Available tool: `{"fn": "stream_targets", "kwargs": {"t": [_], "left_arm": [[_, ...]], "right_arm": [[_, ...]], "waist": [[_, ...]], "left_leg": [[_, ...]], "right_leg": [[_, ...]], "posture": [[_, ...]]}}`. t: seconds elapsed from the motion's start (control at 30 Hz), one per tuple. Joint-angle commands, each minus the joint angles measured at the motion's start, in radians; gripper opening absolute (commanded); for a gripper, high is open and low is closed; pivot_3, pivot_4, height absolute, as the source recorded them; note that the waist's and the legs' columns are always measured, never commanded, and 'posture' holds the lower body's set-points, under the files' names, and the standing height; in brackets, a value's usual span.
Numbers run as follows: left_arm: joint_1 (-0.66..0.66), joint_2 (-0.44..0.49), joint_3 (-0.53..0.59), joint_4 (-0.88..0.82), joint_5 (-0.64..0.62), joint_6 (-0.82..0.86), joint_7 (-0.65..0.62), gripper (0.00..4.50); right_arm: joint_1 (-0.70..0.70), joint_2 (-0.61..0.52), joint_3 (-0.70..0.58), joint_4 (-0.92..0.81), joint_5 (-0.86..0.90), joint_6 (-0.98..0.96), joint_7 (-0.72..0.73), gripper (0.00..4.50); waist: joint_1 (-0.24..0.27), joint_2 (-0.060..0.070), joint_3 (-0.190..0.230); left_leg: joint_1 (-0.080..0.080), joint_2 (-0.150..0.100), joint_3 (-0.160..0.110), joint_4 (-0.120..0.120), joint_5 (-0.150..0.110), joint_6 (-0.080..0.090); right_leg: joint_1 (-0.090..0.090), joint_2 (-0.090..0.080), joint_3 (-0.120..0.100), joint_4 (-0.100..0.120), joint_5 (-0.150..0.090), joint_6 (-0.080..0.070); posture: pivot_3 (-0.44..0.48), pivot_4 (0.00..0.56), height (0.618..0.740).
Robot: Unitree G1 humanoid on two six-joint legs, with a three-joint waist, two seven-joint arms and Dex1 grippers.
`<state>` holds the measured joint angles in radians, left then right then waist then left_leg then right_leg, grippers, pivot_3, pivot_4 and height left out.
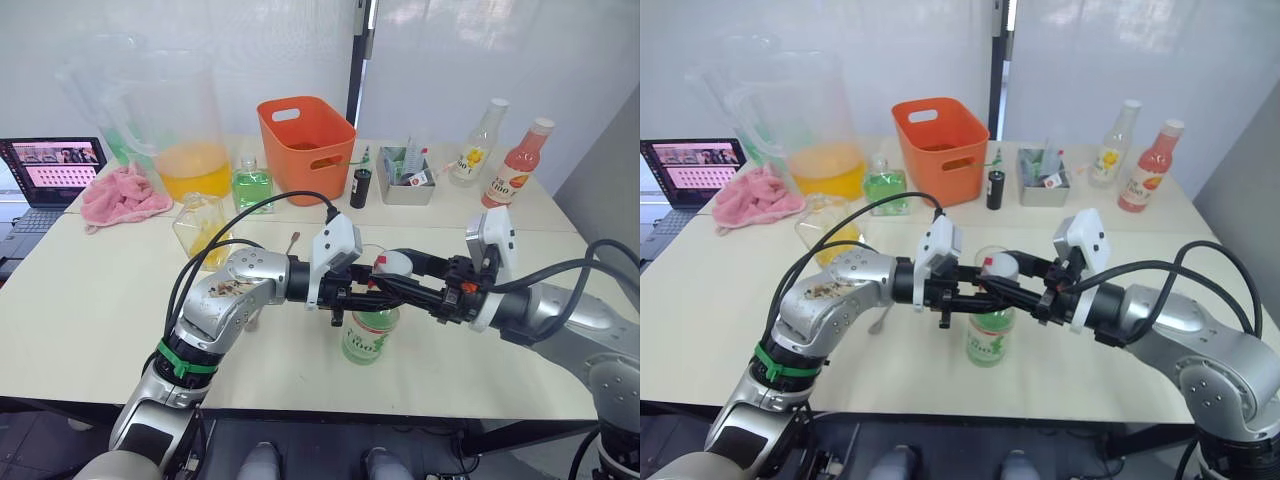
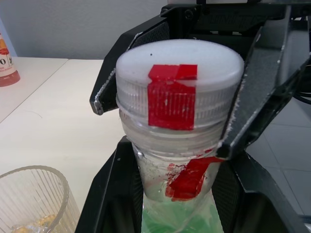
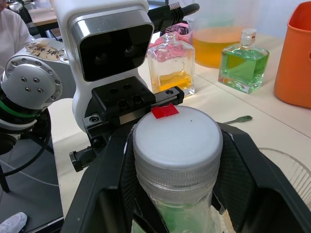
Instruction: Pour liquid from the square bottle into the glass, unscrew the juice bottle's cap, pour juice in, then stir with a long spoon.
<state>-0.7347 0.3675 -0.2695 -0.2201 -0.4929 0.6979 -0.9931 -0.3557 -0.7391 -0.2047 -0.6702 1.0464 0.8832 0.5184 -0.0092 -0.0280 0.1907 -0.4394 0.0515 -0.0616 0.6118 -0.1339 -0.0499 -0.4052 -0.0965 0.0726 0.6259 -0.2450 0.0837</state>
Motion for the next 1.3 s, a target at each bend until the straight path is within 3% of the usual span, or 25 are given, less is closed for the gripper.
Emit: {"fn": "stream_targets", "kwargs": {"t": [0.03,0.2,0.97,1.07,1.23,1.3], "left_arm": [[0.007,-0.008,-0.024,-0.013,-0.007,0.009,-0.006,1.43],[0.007,-0.008,-0.025,-0.014,-0.006,0.007,-0.006,1.43],[0.012,-0.01,-0.03,-0.013,-0.003,0.0,-0.008,1.43],[0.012,-0.01,-0.03,-0.014,-0.002,-0.001,-0.005,1.43],[0.012,-0.01,-0.032,-0.015,0.0,-0.003,-0.005,1.43],[0.012,-0.01,-0.032,-0.015,0.001,-0.003,-0.005,1.43]], "right_arm": [[-0.018,-0.006,0.001,-0.011,0.057,0.001,0.021,2.89],[-0.021,-0.015,0.007,-0.01,0.05,-0.012,0.027,4.47],[-0.041,-0.022,-0.033,-0.001,0.063,-0.022,0.005,4.47],[-0.041,-0.021,-0.031,0.001,0.065,-0.022,0.003,3.65],[-0.041,-0.024,-0.025,0.007,0.061,-0.022,0.012,1.93],[-0.042,-0.026,-0.024,0.009,0.058,-0.022,0.018,1.69]], "waist": [[0.0,0.0,0.0],[0.0,0.0,0.0],[0.0,0.0,0.0],[0.0,0.0,0.0],[0.0,0.0,0.0],[0.0,0.0,0.0]], "left_leg": [[0.0,0.0,0.0,0.0,0.0,0.0],[0.0,0.0,0.0,0.0,0.0,0.0],[0.0,0.0,0.0,0.0,0.0,0.0],[0.0,0.0,0.0,0.0,0.0,0.0],[0.0,0.0,0.0,0.0,0.0,0.0],[0.0,0.0,0.0,0.0,0.0,0.0]], "right_leg": [[0.0,0.0,0.0,0.0,0.0,0.0],[0.0,0.0,0.0,0.0,0.0,0.0],[0.0,0.0,0.0,0.0,0.0,0.0],[0.0,0.0,0.0,0.0,0.0,0.0],[0.0,0.0,0.0,0.0,0.0,0.0],[0.0,0.0,0.0,0.0,0.0,0.0]], "posture": [[0.0,0.15,0.74],[0.0,0.15,0.74],[0.0,0.15,0.74],[0.0,0.15,0.74],[0.0,0.15,0.74],[0.0,0.15,0.74]]}}
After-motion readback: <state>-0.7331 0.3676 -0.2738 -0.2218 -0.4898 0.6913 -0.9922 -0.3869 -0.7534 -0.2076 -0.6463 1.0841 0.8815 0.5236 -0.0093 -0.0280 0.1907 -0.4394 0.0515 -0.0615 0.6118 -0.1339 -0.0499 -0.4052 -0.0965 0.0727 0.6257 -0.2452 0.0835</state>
